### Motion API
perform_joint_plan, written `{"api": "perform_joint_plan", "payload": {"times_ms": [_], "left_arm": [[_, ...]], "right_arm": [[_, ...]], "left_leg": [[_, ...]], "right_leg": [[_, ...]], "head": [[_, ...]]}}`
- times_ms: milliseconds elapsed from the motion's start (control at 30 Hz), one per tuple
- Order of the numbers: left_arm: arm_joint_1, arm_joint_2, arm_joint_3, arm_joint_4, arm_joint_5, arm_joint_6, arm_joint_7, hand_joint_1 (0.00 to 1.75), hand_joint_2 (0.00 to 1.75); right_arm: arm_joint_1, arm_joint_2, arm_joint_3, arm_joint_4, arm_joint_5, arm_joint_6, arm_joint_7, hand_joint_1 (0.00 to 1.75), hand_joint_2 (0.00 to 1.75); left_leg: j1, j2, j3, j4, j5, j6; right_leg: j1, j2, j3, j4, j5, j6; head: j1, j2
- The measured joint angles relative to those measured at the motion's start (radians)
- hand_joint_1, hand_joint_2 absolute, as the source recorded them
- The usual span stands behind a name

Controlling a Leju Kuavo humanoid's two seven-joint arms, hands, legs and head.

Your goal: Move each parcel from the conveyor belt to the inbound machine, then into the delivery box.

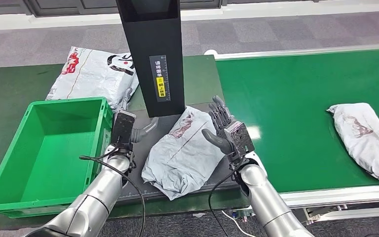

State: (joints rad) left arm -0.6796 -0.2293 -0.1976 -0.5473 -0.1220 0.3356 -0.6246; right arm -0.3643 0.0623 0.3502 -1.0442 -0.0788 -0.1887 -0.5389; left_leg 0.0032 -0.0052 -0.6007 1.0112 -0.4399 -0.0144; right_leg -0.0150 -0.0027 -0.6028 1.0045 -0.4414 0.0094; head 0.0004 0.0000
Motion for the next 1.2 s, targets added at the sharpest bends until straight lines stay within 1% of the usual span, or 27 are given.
{"api": "perform_joint_plan", "payload": {"times_ms": [133, 300, 467, 633, 833, 1200], "left_arm": [[0.001, 0.001, -0.007, -0.011, -0.015, 0.000, 0.009, 0.00, 1.75], [0.007, 0.005, -0.029, -0.030, -0.057, -0.002, 0.034, 0.00, 1.75], [0.016, 0.007, -0.045, -0.043, -0.072, -0.003, 0.042, 0.00, 1.75], [0.031, 0.014, -0.084, -0.067, -0.147, 0.003, 0.069, 0.00, 1.75], [0.043, 0.019, -0.109, -0.086, -0.157, 0.006, 0.074, 0.00, 1.75], [0.049, 0.023, -0.112, -0.095, -0.158, 0.006, 0.075, 0.00, 1.75]], "right_arm": [[0.001, -0.002, -0.011, 0.001, -0.008, 0.001, -0.001, 0.00, 1.75], [0.007, -0.007, -0.028, 0.001, -0.005, -0.029, -0.003, 0.00, 1.75], [0.013, -0.010, -0.032, 0.001, -0.001, -0.037, -0.004, 0.00, 1.75], [0.016, -0.018, -0.043, 0.001, 0.002, -0.057, -0.003, 0.00, 1.75], [0.018, -0.025, -0.053, 0.001, 0.003, -0.060, -0.002, 0.00, 1.75], [0.020, -0.026, -0.059, 0.001, 0.003, -0.060, -0.002, 0.00, 1.75]], "left_leg": [[0.000, 0.000, 0.000, 0.000, 0.000, 0.000], [0.000, 0.000, 0.000, 0.000, 0.000, 0.000], [0.000, 0.000, 0.000, 0.000, 0.000, 0.000], [0.000, 0.000, 0.000, 0.000, 0.000, 0.000], [0.000, 0.000, 0.000, 0.000, 0.000, 0.000], [0.000, 0.000, 0.000, 0.000, 0.000, 0.000]], "right_leg": [[0.000, 0.000, 0.000, 0.000, 0.000, 0.000], [0.000, 0.000, 0.000, 0.000, 0.000, 0.000], [0.000, 0.000, 0.000, 0.000, 0.000, 0.000], [0.000, 0.000, 0.000, 0.000, 0.000, 0.000], [0.000, 0.000, 0.000, 0.000, 0.000, 0.000], [0.000, 0.000, 0.000, 0.000, 0.000, 0.000]], "head": [[0.000, 0.000], [0.000, 0.000], [0.000, 0.000], [0.000, 0.000], [0.000, 0.000], [0.000, 0.000]]}}
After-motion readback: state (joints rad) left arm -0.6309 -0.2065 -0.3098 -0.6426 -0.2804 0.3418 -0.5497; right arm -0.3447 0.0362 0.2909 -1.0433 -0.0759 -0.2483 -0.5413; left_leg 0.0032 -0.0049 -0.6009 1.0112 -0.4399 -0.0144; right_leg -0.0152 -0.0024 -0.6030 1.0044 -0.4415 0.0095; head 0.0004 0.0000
